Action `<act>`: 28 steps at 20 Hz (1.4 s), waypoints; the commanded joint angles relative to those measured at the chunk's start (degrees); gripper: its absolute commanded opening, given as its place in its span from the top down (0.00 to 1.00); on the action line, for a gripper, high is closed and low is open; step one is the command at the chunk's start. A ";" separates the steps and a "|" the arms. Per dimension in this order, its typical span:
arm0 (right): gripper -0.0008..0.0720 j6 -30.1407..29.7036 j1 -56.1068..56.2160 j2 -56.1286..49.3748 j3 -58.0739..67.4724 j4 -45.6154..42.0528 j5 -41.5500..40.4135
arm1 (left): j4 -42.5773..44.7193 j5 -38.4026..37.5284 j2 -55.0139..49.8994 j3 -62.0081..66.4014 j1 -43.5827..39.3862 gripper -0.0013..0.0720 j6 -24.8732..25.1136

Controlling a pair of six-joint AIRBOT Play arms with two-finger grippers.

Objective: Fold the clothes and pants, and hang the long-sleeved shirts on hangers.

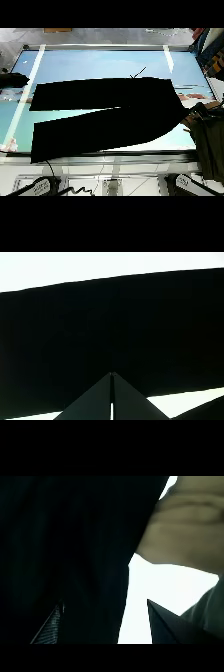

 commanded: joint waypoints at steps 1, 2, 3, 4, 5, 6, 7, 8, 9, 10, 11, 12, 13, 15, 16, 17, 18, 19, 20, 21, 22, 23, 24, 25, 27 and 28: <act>0.23 1.14 -0.04 -6.69 -0.15 0.96 -5.44 | 0.35 0.74 -1.05 -0.02 0.07 0.97 0.00; 0.23 1.14 -0.04 -7.91 -0.15 0.98 -6.93 | 0.59 1.38 -1.29 -0.02 0.09 0.97 -0.02; 0.23 1.09 -0.04 -8.74 -0.15 1.01 -8.37 | 0.52 1.46 -1.55 -0.02 0.35 0.97 -0.07; 0.23 1.01 -0.04 -9.33 -0.17 1.07 -9.97 | 0.98 1.38 -1.77 -0.02 0.74 0.97 -1.01; 0.23 0.85 -0.04 -9.73 -0.17 1.22 -11.13 | 2.62 1.36 -1.88 -0.02 1.20 0.97 -3.37; 0.24 0.83 -0.04 -10.14 -0.17 1.57 -12.46 | 5.27 1.18 -1.95 -0.04 1.73 0.97 -5.99; 0.32 0.42 -0.04 -10.43 -0.15 2.67 -13.49 | 8.09 0.50 -2.01 -0.04 2.43 0.97 -8.83; 0.43 0.04 0.07 -10.58 -0.15 4.04 -14.69 | 10.21 -0.57 -2.12 -0.07 3.21 0.97 -10.36; 0.46 -2.19 0.52 -10.60 -0.15 5.22 -15.89 | 11.41 -1.73 -2.12 -0.13 3.98 0.97 -10.82; 0.46 -3.45 1.40 -10.67 -0.15 5.77 -17.00 | 12.33 -3.13 -2.12 -0.15 4.79 0.97 -11.17; 0.46 -4.15 2.67 -10.82 -0.15 6.29 -18.08 | 12.50 -4.44 -2.12 -0.15 5.60 0.97 -11.15; 0.47 -4.15 4.02 -10.88 -0.15 6.23 -19.04 | 12.50 -5.68 -2.12 -0.15 6.49 0.97 -11.17; 0.56 -4.15 5.35 -10.88 -0.15 6.10 -20.17 | 12.50 -6.80 -2.12 -0.15 7.30 0.97 -11.15; 0.81 -4.17 6.88 -10.84 0.92 4.57 -20.65 | 12.74 -9.42 -2.12 -0.15 9.81 0.97 -11.23; 0.96 -4.15 7.17 -10.67 2.08 2.58 -20.17 | 13.44 -10.75 -2.10 -0.15 11.63 0.97 -12.92; 0.96 -4.11 7.15 -10.27 3.32 1.25 -19.58 | 13.57 -12.66 -2.12 -0.15 13.86 0.97 -15.08; 0.96 -4.11 7.04 -9.62 4.35 0.04 -19.39 | 13.55 -15.43 -2.08 -0.35 16.31 0.97 -16.09; 0.96 -4.11 7.04 -8.68 5.22 -1.55 -19.43 | 13.55 -18.62 -2.03 -0.81 18.38 0.97 -16.09; 0.96 -4.11 7.06 -7.80 5.92 -2.71 -19.65 | 13.55 -21.97 -1.88 -1.75 20.39 0.97 -16.11; 0.96 -4.11 7.04 -7.32 6.40 -2.93 -19.65 | 13.53 -24.11 -1.25 -3.61 22.03 0.97 -16.22; 0.96 -4.09 7.06 -6.97 6.80 -2.93 -19.65 | 13.57 -24.02 0.04 -6.32 23.45 0.97 -17.79; 0.96 -4.07 7.06 -6.97 7.06 -2.80 -19.56 | 13.62 -22.53 1.95 -9.99 24.98 0.97 -20.65; 0.96 -3.78 7.13 -6.97 7.04 -2.58 -19.50 | 13.62 -20.55 4.04 -13.88 26.27 0.97 -23.61; 0.96 -3.23 7.17 -6.97 7.04 -2.49 -19.43 | 14.05 -18.64 6.36 -18.29 27.45 0.97 -25.86; 0.96 -2.78 7.17 -6.97 7.04 -2.45 -19.45 | 18.64 -17.14 9.64 -26.05 28.65 0.97 -28.65; 0.96 -2.27 7.17 -6.97 7.04 -2.45 -19.47 | 21.46 -17.16 10.29 -29.77 28.83 0.97 -29.16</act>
